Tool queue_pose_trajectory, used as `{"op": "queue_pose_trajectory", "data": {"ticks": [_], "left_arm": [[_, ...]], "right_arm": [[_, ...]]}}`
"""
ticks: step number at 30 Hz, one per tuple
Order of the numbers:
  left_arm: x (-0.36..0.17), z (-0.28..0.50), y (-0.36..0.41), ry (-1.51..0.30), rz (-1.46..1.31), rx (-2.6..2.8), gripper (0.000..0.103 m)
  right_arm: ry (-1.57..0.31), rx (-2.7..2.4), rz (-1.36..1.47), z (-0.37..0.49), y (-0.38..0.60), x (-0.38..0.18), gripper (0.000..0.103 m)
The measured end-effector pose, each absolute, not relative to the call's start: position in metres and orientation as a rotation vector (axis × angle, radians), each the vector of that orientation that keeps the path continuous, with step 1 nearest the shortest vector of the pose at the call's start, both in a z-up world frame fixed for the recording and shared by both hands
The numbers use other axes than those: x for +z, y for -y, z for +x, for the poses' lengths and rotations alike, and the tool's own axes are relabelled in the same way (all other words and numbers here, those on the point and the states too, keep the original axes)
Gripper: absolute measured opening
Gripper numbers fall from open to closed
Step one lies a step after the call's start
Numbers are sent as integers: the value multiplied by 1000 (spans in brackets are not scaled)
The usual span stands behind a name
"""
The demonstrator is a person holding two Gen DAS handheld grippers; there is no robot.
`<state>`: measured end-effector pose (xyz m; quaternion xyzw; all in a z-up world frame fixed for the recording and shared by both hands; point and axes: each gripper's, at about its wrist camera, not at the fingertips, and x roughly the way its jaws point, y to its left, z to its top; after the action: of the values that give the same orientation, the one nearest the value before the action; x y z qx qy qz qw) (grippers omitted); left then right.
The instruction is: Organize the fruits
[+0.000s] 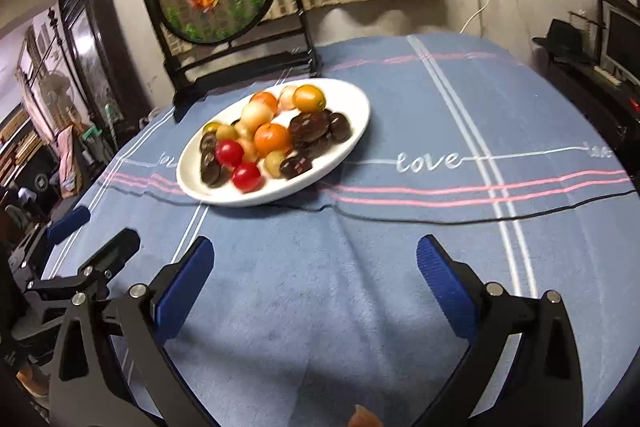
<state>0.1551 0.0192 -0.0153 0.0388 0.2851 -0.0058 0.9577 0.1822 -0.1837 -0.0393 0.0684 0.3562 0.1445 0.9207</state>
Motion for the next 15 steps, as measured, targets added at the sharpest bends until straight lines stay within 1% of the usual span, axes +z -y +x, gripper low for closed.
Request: {"op": "queue_pose_trajectory", "data": {"ticks": [7,15], "left_arm": [[-13,154,-20,-572,72,-13,101],[-13,152,-18,-567,75,-22,101]], "right_arm": [[-742,292,56,178,169,-42,102],[-725,267,45,177,170,-42,102]]}}
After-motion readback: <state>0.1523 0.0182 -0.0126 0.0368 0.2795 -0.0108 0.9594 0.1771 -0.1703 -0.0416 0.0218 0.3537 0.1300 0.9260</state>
